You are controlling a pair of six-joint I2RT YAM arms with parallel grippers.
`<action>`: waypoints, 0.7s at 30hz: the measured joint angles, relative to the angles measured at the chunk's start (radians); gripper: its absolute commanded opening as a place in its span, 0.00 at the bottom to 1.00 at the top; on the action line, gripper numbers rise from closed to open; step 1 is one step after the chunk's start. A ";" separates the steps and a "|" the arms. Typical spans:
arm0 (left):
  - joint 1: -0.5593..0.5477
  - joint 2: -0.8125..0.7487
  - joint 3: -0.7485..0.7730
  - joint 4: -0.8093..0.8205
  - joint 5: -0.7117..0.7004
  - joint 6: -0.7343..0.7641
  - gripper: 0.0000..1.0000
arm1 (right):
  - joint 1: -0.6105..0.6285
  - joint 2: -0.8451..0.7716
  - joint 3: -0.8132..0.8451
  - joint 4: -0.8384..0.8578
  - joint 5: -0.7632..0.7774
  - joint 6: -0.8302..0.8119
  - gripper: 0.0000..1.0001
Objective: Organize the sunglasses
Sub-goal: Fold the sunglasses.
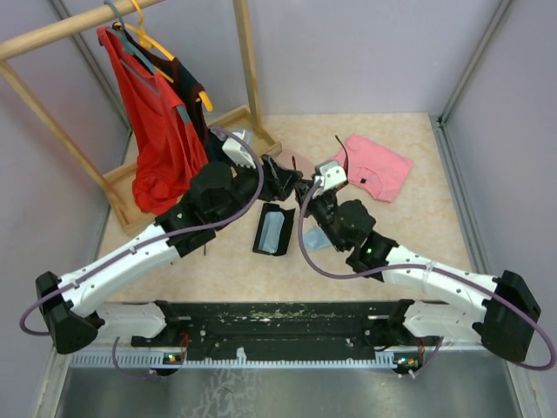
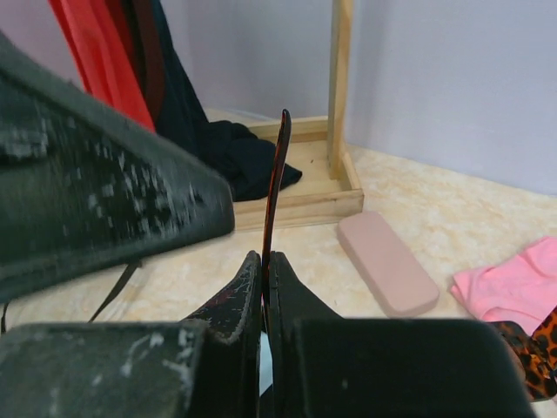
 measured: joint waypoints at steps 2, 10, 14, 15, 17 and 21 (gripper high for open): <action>-0.018 0.014 0.004 0.002 -0.029 0.009 0.72 | 0.005 0.024 0.017 0.008 0.025 -0.004 0.00; -0.023 0.064 0.034 0.001 -0.133 0.039 0.69 | 0.020 0.032 0.032 0.056 0.060 -0.028 0.00; -0.023 0.084 0.047 0.002 -0.153 0.050 0.63 | 0.023 0.032 0.032 0.061 0.052 -0.029 0.00; -0.023 0.088 0.050 0.002 -0.156 0.053 0.61 | 0.023 0.032 0.032 0.062 0.050 -0.029 0.00; -0.023 0.094 0.057 0.002 -0.157 0.060 0.56 | 0.023 0.032 0.032 0.064 0.047 -0.031 0.00; -0.023 0.102 0.063 0.014 -0.152 0.064 0.44 | 0.023 0.034 0.032 0.075 0.044 -0.035 0.00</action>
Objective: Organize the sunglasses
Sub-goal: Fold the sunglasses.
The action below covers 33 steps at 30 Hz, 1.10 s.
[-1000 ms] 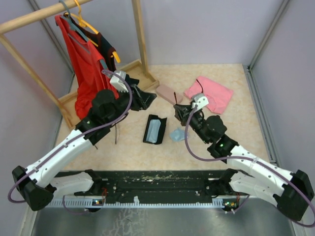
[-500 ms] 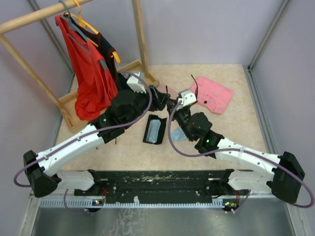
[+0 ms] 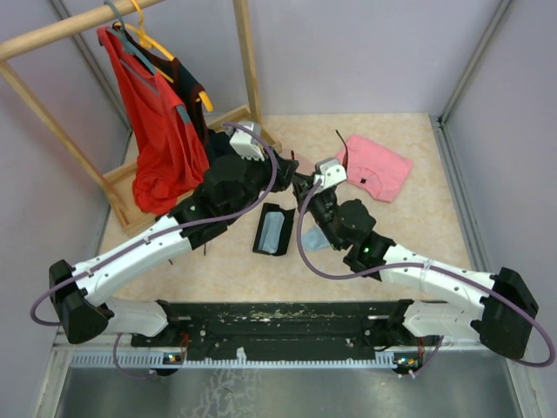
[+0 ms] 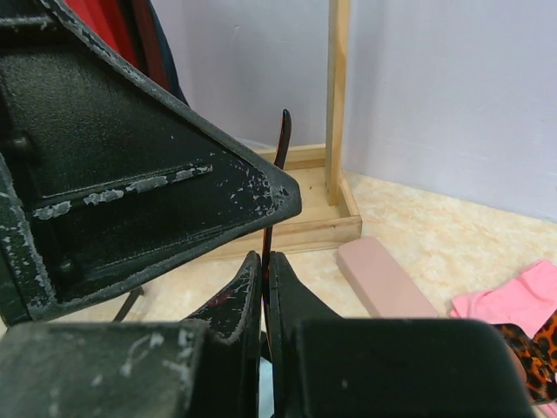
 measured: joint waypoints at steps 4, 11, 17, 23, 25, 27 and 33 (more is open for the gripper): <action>-0.001 0.002 0.000 0.011 0.010 0.000 0.37 | 0.000 0.011 0.003 0.005 -0.003 -0.005 0.00; -0.001 0.006 0.000 0.014 0.019 0.001 0.20 | 0.000 0.031 0.006 0.009 -0.008 -0.020 0.00; -0.001 0.006 0.000 0.019 0.026 0.000 0.03 | 0.000 0.031 0.006 0.009 -0.011 -0.027 0.08; -0.002 0.006 0.000 0.021 0.031 0.011 0.01 | 0.000 0.031 0.006 0.010 -0.015 -0.026 0.34; -0.002 0.008 0.000 0.021 0.031 0.023 0.01 | 0.000 0.031 0.006 0.006 -0.018 -0.025 0.43; -0.002 0.009 0.000 0.021 0.026 0.034 0.01 | 0.000 0.028 0.010 -0.011 -0.030 -0.022 0.59; 0.001 0.010 0.000 0.027 -0.003 0.090 0.01 | 0.000 -0.052 0.017 -0.118 -0.086 0.000 0.65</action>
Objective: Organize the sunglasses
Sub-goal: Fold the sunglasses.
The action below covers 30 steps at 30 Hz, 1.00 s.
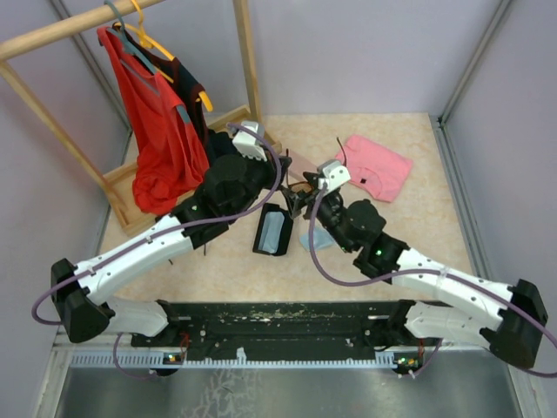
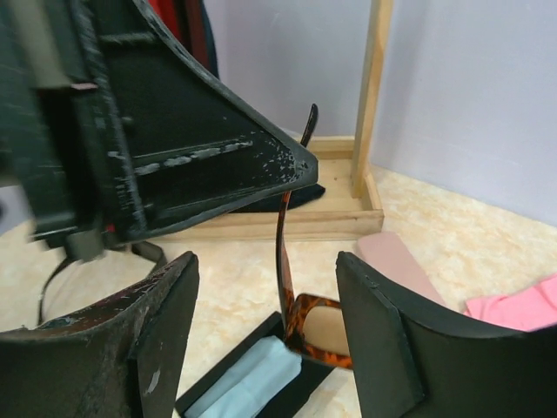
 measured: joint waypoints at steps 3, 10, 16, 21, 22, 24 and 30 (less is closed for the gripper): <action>0.010 -0.005 -0.023 0.042 -0.012 0.043 0.01 | 0.000 -0.093 0.000 -0.072 -0.041 0.010 0.65; 0.082 -0.042 -0.172 0.144 0.040 0.185 0.01 | 0.001 -0.323 0.041 -0.311 -0.045 0.030 0.65; 0.112 -0.123 -0.309 0.231 0.081 0.254 0.01 | 0.001 -0.416 0.076 -0.466 0.017 0.051 0.63; 0.112 -0.185 -0.388 0.335 0.118 0.275 0.01 | 0.001 -0.506 -0.027 -0.443 0.063 0.117 0.62; 0.112 -0.189 -0.393 0.351 0.120 0.273 0.01 | 0.001 -0.515 -0.049 -0.431 0.070 0.132 0.62; 0.112 -0.190 -0.395 0.364 0.109 0.248 0.01 | 0.001 -0.521 -0.089 -0.415 0.091 0.171 0.61; 0.112 -0.164 -0.312 0.233 0.004 0.066 0.00 | 0.001 -0.522 -0.220 -0.293 0.206 0.407 0.58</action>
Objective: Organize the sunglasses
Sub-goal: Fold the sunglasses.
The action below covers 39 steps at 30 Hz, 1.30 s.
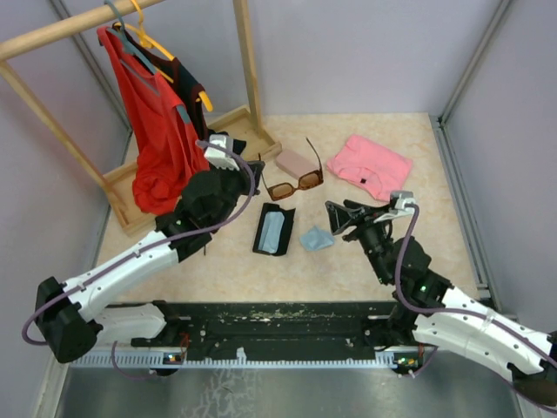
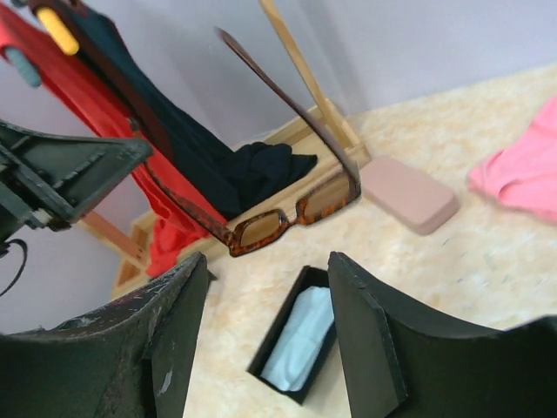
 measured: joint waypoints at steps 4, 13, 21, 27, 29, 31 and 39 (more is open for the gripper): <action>0.000 0.024 0.111 -0.144 -0.074 -0.191 0.00 | 0.000 0.048 -0.129 0.179 0.054 0.172 0.58; 0.000 0.025 0.196 -0.363 -0.123 -0.489 0.00 | -0.027 0.371 -0.173 0.598 0.050 0.357 0.57; -0.002 0.025 0.278 -0.502 -0.167 -0.631 0.00 | -0.173 0.492 -0.077 0.618 -0.104 0.537 0.52; -0.006 0.042 0.294 -0.570 -0.205 -0.682 0.00 | -0.174 0.526 -0.033 0.593 -0.148 0.610 0.45; -0.006 0.047 0.294 -0.581 -0.215 -0.691 0.00 | -0.175 0.536 -0.020 0.562 -0.152 0.628 0.45; -0.008 0.049 0.294 -0.595 -0.225 -0.700 0.00 | -0.175 0.549 -0.005 0.525 -0.153 0.645 0.45; -0.013 0.049 0.295 -0.606 -0.260 -0.707 0.00 | -0.175 0.577 0.030 0.408 -0.152 0.687 0.44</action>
